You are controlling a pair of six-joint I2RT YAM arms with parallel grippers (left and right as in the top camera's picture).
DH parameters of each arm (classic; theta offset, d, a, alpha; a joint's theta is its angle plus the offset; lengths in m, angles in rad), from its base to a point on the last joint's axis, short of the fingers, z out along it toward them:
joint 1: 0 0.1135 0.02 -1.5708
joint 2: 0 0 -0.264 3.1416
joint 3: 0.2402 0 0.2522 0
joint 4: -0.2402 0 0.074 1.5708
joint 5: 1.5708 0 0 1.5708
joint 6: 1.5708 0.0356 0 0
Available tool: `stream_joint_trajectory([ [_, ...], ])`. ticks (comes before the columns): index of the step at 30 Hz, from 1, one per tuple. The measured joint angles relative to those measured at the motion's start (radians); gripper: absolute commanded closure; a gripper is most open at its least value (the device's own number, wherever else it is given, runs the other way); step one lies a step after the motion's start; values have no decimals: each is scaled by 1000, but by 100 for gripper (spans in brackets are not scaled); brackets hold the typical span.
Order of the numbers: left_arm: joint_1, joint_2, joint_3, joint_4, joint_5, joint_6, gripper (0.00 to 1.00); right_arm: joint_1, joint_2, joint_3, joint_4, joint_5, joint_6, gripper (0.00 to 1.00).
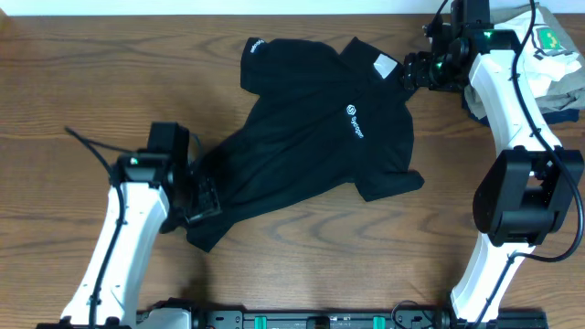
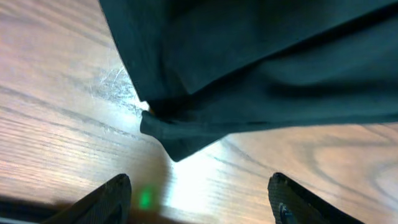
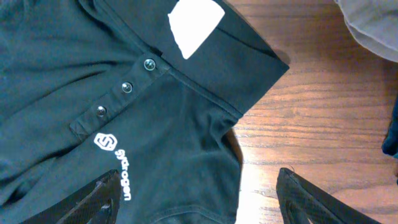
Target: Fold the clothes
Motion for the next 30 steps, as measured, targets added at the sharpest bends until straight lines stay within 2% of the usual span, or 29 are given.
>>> stream_joint_trajectory([
  [7,0,3,-138,152,-10,-40,29,0,0,0,-1,-4,-12,22],
  [16,0,37,-199,273,-10,-54,24,0,0,0,-8,-4,-19,22],
  [26,0,156,-211,357,-13,-94,25,0,0,0,-11,-4,-24,22],
  [28,0,183,-211,360,-18,-129,35,0,0,0,-11,-4,-30,22],
  [30,0,197,-211,363,-23,-150,52,0,0,0,-11,-4,-31,22],
])
